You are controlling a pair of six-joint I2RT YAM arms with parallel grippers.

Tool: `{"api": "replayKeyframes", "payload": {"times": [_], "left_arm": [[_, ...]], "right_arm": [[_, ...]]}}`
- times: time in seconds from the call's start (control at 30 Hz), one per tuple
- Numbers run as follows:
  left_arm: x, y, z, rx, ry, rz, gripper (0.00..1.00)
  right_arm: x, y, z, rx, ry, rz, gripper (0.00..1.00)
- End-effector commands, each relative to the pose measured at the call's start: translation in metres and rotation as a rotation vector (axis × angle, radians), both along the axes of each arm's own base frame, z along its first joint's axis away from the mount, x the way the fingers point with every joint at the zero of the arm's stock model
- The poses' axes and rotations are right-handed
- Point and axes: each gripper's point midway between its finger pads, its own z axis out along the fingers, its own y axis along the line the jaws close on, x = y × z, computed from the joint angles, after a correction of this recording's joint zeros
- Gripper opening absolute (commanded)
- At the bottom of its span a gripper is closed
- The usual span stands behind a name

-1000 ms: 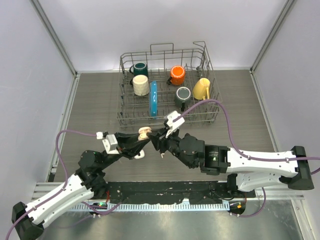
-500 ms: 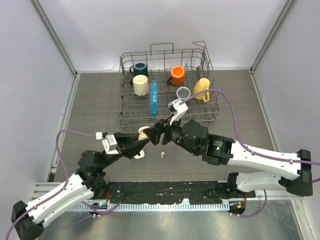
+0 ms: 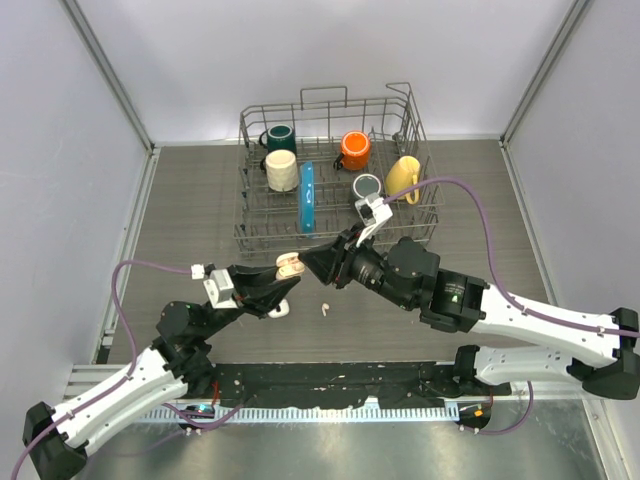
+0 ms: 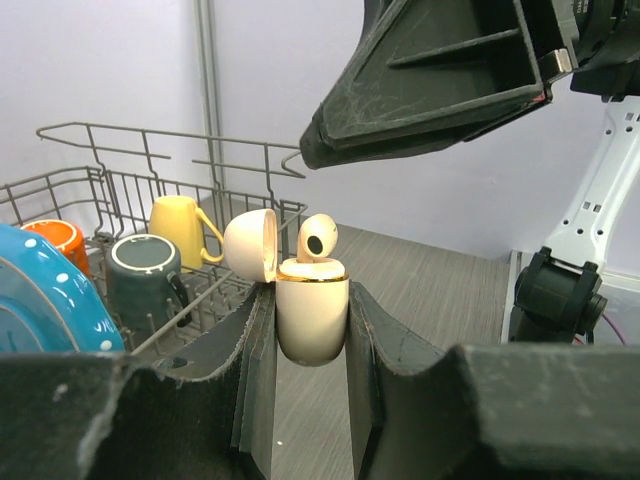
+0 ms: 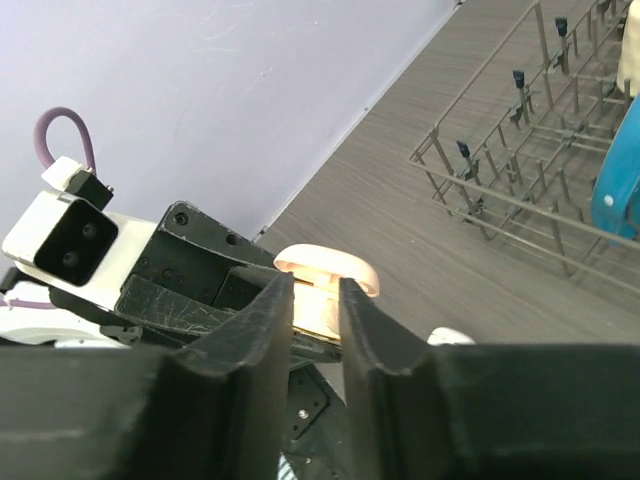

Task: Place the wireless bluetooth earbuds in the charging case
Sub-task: Place the earbud in the charging case.

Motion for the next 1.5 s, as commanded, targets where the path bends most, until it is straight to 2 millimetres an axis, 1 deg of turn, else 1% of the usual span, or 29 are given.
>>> {"api": "replayKeyframes", "payload": {"times": [0.0, 0.03, 0.13, 0.23, 0.47, 0.63, 0.73, 0.77, 0.8, 0.83, 0.87, 0.9, 0.93, 0.97, 1.0, 1.07, 1.13, 1.17, 1.3, 1.37, 1.4, 1.47], "left_arm": [[-0.002, 0.009, 0.022, -0.068, -0.056, 0.024, 0.00], [-0.002, 0.009, 0.022, -0.068, -0.056, 0.024, 0.00], [-0.003, 0.010, 0.024, -0.068, -0.059, 0.026, 0.00], [-0.002, 0.009, 0.023, -0.066, -0.059, 0.025, 0.00], [-0.003, 0.009, 0.024, -0.067, -0.060, 0.022, 0.00], [-0.003, 0.009, 0.025, -0.068, -0.061, 0.020, 0.00], [-0.003, 0.009, 0.024, -0.068, -0.062, 0.022, 0.00], [-0.003, 0.009, 0.023, -0.065, -0.061, 0.025, 0.00], [-0.003, 0.010, 0.023, -0.067, -0.061, 0.024, 0.00], [-0.004, 0.010, 0.024, -0.067, -0.063, 0.023, 0.00], [-0.004, 0.010, 0.024, -0.067, -0.061, 0.022, 0.00], [-0.004, 0.010, 0.024, -0.068, -0.062, 0.024, 0.00], [-0.004, 0.010, 0.023, -0.067, -0.062, 0.026, 0.00], [-0.003, 0.011, 0.024, -0.068, -0.064, 0.028, 0.00], [-0.004, 0.011, 0.024, -0.068, -0.066, 0.029, 0.00], [-0.004, 0.011, 0.025, -0.069, -0.070, 0.028, 0.00], [-0.004, 0.011, 0.027, -0.071, -0.073, 0.029, 0.00], [-0.004, 0.011, 0.027, -0.070, -0.073, 0.028, 0.00], [-0.005, 0.009, 0.031, -0.072, -0.082, 0.020, 0.00], [-0.005, 0.009, 0.034, -0.075, -0.087, 0.018, 0.00], [-0.005, 0.009, 0.034, -0.074, -0.085, 0.017, 0.00], [-0.005, 0.008, 0.037, -0.076, -0.091, 0.013, 0.00]], "right_arm": [[-0.003, -0.007, 0.017, 0.071, -0.001, -0.003, 0.19], [-0.004, -0.007, 0.009, 0.041, 0.010, 0.006, 0.17], [-0.010, -0.002, 0.004, 0.026, 0.022, 0.045, 0.13], [-0.010, 0.004, -0.004, 0.009, 0.034, 0.058, 0.13], [-0.007, 0.013, -0.012, -0.021, 0.041, 0.058, 0.13], [-0.003, 0.015, -0.019, -0.041, 0.051, 0.042, 0.13], [0.000, 0.008, -0.013, -0.024, 0.044, 0.009, 0.22], [0.002, 0.006, -0.010, -0.016, 0.040, -0.002, 0.35], [0.002, -0.002, -0.001, 0.008, 0.032, -0.020, 0.43], [0.006, -0.008, 0.003, 0.020, 0.024, -0.048, 0.50], [0.008, -0.012, 0.004, 0.028, 0.022, -0.065, 0.60], [0.008, -0.017, 0.008, 0.050, 0.028, -0.079, 0.64], [0.012, -0.026, 0.012, 0.071, 0.030, -0.099, 0.69], [0.013, -0.030, 0.013, 0.081, 0.037, -0.105, 0.75], [0.013, -0.032, 0.013, 0.102, 0.064, -0.105, 0.78], [0.013, -0.033, 0.011, 0.122, 0.103, -0.062, 0.82], [0.015, -0.031, 0.009, 0.158, 0.170, -0.039, 0.83], [0.009, -0.024, 0.004, 0.154, 0.200, 0.018, 0.83], [0.000, -0.006, -0.007, 0.161, 0.297, 0.122, 0.84], [0.000, 0.002, -0.015, 0.166, 0.339, 0.146, 0.84], [-0.004, 0.007, -0.013, 0.177, 0.347, 0.185, 0.84], [-0.005, 0.011, -0.013, 0.203, 0.372, 0.209, 0.85]]}}
